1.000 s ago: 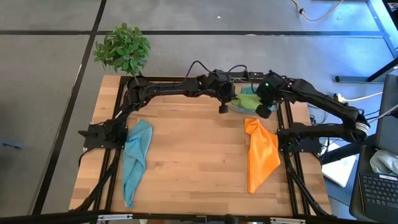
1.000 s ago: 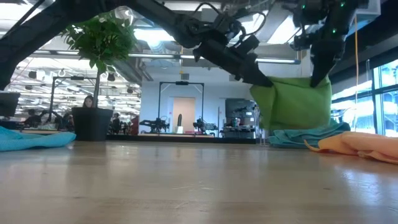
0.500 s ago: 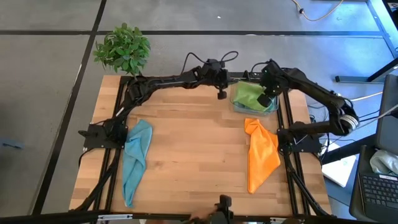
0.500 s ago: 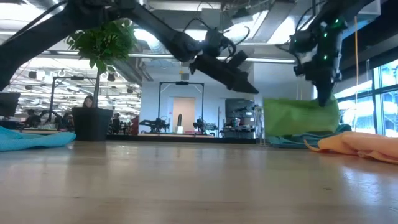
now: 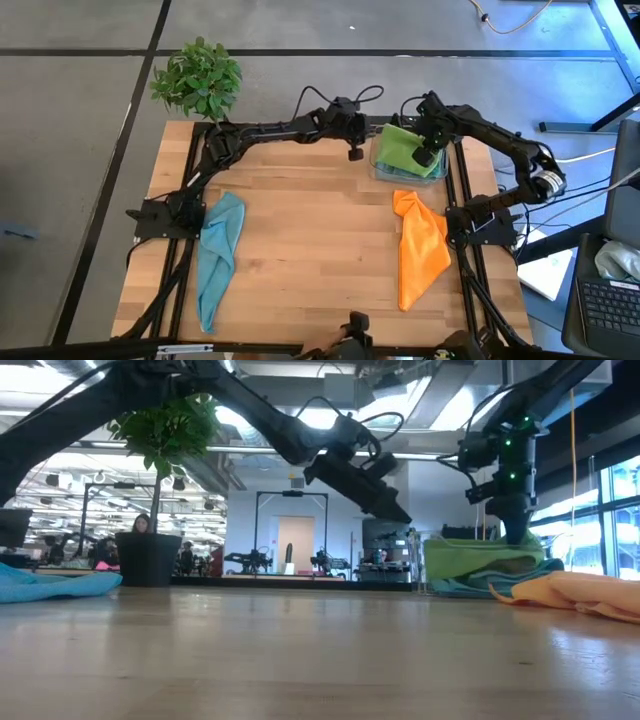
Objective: Fold microfiber towels
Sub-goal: Put the folded green microfiber towel into the transparent bin
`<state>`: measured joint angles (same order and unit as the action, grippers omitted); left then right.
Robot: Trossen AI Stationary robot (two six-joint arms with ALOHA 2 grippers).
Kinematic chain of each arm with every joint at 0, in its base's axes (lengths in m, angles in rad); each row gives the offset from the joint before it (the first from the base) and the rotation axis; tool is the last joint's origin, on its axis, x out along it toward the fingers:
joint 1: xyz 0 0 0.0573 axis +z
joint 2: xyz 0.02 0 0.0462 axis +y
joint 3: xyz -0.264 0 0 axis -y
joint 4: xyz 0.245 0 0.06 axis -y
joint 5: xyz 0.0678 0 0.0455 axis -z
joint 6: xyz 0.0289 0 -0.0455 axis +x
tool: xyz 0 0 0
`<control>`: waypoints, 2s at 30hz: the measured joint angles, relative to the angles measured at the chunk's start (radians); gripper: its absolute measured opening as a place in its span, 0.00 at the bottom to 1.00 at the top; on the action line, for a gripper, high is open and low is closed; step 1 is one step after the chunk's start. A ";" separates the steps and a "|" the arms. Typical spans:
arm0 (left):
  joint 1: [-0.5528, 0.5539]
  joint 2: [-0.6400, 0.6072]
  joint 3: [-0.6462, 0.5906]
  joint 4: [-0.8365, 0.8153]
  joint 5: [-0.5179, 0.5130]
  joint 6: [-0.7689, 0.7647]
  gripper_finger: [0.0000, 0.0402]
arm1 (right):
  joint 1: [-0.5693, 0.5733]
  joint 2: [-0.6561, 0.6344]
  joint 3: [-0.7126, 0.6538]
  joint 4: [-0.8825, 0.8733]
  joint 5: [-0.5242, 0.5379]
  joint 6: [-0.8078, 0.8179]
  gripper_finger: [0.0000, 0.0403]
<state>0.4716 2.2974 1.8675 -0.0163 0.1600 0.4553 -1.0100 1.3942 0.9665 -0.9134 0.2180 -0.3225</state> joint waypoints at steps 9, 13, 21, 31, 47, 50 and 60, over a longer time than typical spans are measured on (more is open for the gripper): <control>-0.018 0.000 0.000 -0.078 -0.012 0.027 0.15 | 0.051 -0.084 0.001 -0.002 0.023 0.026 0.31; -0.015 -0.014 0.000 -0.086 -0.022 0.027 0.15 | 0.076 -0.130 0.001 -0.002 0.045 0.042 0.42; -0.005 -0.115 0.000 -0.231 -0.058 0.028 0.15 | 0.119 -0.230 0.002 0.073 0.035 0.163 0.46; 0.035 -0.235 -0.001 -0.514 -0.094 -0.024 0.08 | 0.132 -0.061 -0.109 0.374 -0.025 0.189 0.17; 0.066 -0.251 -0.080 -0.521 -0.087 -0.018 0.01 | 0.132 0.146 -0.114 0.293 -0.171 0.103 0.04; 0.067 -0.251 -0.080 -0.524 -0.087 -0.016 0.00 | 0.131 0.110 -0.113 0.325 -0.126 0.081 0.04; 0.067 -0.251 -0.080 -0.567 -0.087 -0.033 0.01 | 0.158 0.043 -0.064 0.369 -0.284 0.093 0.03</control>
<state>0.5388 2.0464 1.7874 -0.5833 0.0734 0.4219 -0.8516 1.4377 0.9029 -0.5445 -0.0657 -0.2299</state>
